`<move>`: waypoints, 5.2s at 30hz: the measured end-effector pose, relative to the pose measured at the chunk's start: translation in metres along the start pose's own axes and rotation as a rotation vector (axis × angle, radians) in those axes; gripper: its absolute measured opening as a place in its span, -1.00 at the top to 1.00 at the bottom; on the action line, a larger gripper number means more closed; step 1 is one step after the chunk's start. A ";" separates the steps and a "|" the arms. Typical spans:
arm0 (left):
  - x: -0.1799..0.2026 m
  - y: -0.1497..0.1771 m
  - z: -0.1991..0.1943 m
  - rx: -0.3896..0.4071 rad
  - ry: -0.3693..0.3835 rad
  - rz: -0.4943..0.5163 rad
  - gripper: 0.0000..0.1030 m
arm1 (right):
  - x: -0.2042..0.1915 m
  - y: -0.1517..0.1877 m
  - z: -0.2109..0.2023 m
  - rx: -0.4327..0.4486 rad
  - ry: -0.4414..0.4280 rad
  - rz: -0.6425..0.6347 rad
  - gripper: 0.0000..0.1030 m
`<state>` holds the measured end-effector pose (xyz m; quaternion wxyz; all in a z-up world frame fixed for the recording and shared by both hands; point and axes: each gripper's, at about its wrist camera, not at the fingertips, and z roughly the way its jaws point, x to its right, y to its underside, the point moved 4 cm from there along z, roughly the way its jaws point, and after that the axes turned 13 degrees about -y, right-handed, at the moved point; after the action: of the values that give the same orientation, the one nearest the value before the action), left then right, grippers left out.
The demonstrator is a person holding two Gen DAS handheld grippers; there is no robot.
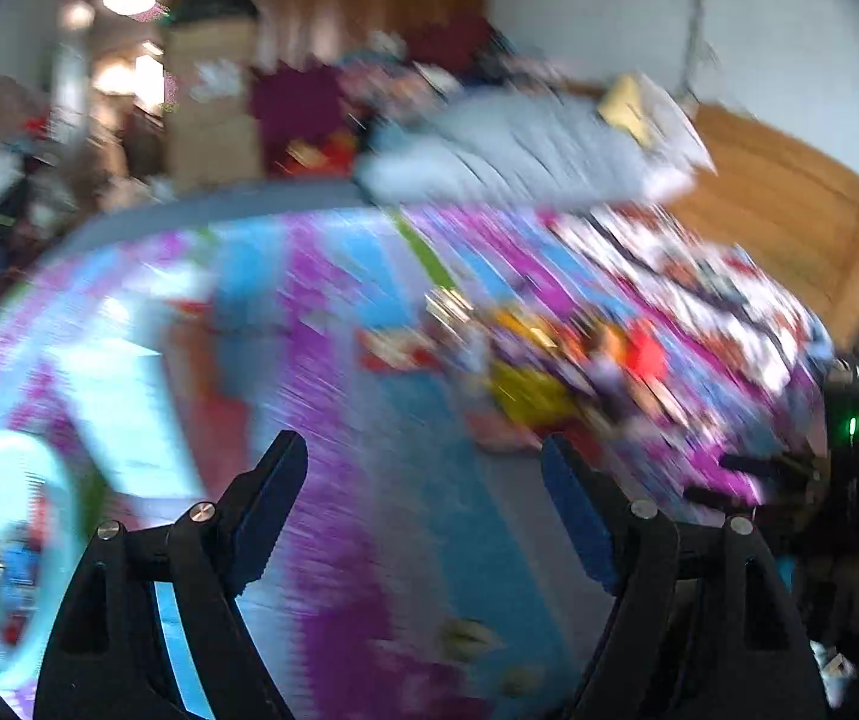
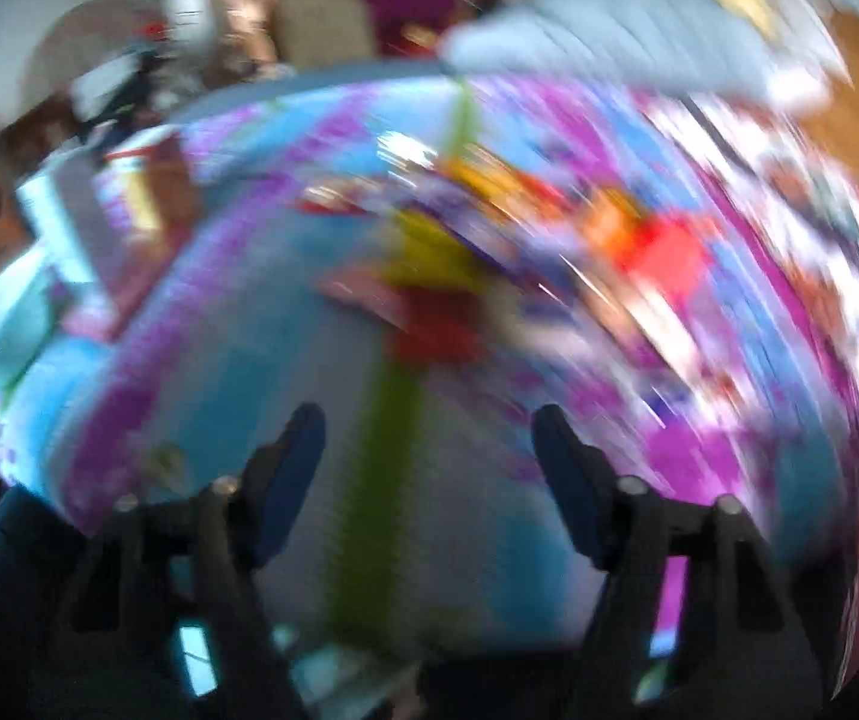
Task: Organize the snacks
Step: 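Move both tools back toward the snack heap, then grasp the red snack bag with left tool while right tool grasps pink flamingo bag, then carry the red bag and pink flamingo bag over the mesh basket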
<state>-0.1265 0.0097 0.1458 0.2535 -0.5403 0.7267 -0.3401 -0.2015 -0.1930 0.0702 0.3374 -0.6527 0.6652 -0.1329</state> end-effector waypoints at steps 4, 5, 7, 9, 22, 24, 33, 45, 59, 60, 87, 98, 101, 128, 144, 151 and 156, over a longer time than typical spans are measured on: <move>0.061 0.023 0.062 -0.172 0.146 0.031 -0.41 | 0.031 0.013 -0.008 0.013 -0.007 0.076 -0.37; 0.071 0.027 0.076 -0.210 0.170 0.033 -0.35 | 0.032 0.014 -0.008 0.015 -0.020 0.086 -0.37; 0.090 0.034 0.106 -0.286 0.239 0.002 -0.31 | 0.033 0.015 -0.003 0.012 -0.052 0.098 -0.37; 0.103 0.047 0.138 -0.387 0.307 -0.073 -0.22 | 0.033 0.018 -0.001 0.008 -0.075 0.106 -0.37; 0.167 0.046 0.215 -0.498 0.368 -0.282 0.66 | 0.071 0.013 0.021 0.005 -0.135 0.134 -0.37; 0.169 0.044 0.219 -0.502 0.360 -0.299 0.66 | 0.071 0.012 0.020 0.008 -0.144 0.135 -0.37; 0.172 0.032 0.223 -0.466 0.302 -0.290 0.64 | 0.075 0.011 0.018 0.016 -0.147 0.141 -0.36; 0.104 0.064 0.151 -0.432 0.290 -0.203 0.68 | 0.054 0.001 0.024 0.020 -0.184 0.092 -0.28; 0.045 0.097 0.138 -0.439 0.285 -0.322 0.13 | -0.016 -0.037 0.096 -0.061 -0.246 -0.230 -0.28; 0.044 0.097 0.140 -0.440 0.289 -0.331 0.13 | -0.020 -0.041 0.106 -0.074 -0.248 -0.262 -0.28; 0.031 0.065 0.130 -0.289 0.163 -0.244 0.70 | -0.040 -0.068 0.118 -0.034 -0.378 -0.160 0.46; 0.031 0.030 0.087 -0.168 0.142 -0.195 0.70 | -0.050 -0.081 0.064 0.076 -0.401 -0.108 0.53; 0.026 0.023 0.074 -0.145 0.134 -0.196 0.70 | -0.054 -0.085 0.054 0.097 -0.389 -0.119 0.56; 0.013 0.092 0.119 -0.274 0.091 -0.167 0.70 | -0.051 -0.030 0.132 -0.200 -0.308 -0.176 0.59; 0.007 0.020 0.064 -0.093 -0.008 -0.136 0.71 | -0.088 -0.081 0.060 0.018 -0.322 -0.191 0.66; -0.049 -0.010 0.003 -0.004 -0.178 -0.159 0.71 | -0.157 -0.120 0.023 0.108 -0.402 -0.294 0.66; -0.093 -0.019 -0.034 0.041 -0.257 -0.204 0.71 | -0.208 -0.132 0.013 0.128 -0.463 -0.350 0.66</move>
<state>-0.1128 0.1027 0.1819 0.3197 -0.6451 0.6226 -0.3067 -0.1072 -0.0050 0.1991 0.4925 -0.7478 0.4383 -0.0784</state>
